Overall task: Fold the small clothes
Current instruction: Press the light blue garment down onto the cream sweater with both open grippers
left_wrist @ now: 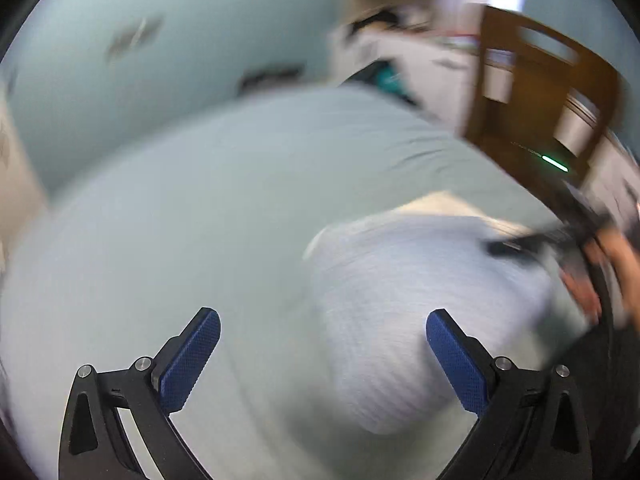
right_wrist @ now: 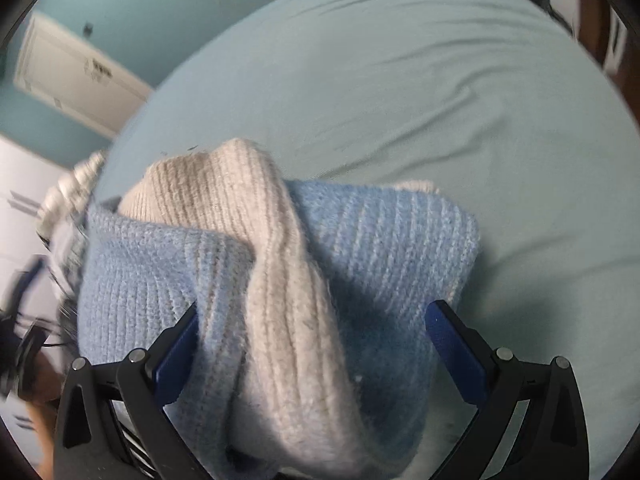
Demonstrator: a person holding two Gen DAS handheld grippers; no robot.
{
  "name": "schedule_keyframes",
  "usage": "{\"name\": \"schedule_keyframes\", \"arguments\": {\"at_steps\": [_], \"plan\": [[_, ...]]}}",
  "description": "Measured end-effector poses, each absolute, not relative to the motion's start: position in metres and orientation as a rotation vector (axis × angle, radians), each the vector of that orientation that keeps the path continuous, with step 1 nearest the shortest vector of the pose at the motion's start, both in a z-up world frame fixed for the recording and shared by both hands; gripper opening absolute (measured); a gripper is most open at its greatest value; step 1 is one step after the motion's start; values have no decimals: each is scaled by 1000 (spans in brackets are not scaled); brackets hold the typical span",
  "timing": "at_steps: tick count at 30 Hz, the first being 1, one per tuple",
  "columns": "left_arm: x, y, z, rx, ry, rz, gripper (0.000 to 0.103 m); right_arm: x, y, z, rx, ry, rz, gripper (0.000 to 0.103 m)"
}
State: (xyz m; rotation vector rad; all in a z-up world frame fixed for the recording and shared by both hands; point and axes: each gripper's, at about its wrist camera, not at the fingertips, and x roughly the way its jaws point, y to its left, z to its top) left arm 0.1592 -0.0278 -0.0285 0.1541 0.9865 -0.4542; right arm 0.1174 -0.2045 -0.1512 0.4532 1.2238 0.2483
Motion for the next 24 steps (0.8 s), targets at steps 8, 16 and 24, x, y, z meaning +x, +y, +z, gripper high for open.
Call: {"name": "schedule_keyframes", "arguments": {"at_steps": [8,16,24], "plan": [[189,-26,-77,-101,1173,-463,103,107,-203,-129,494,1238,151,102],[167,-44,-67,57,1100,-412,103,86,-134,-32,185,1007,89,102],[174,-41,-79,120,1131,-387,103,73,-118,-82,-25,1138,119,102]]}}
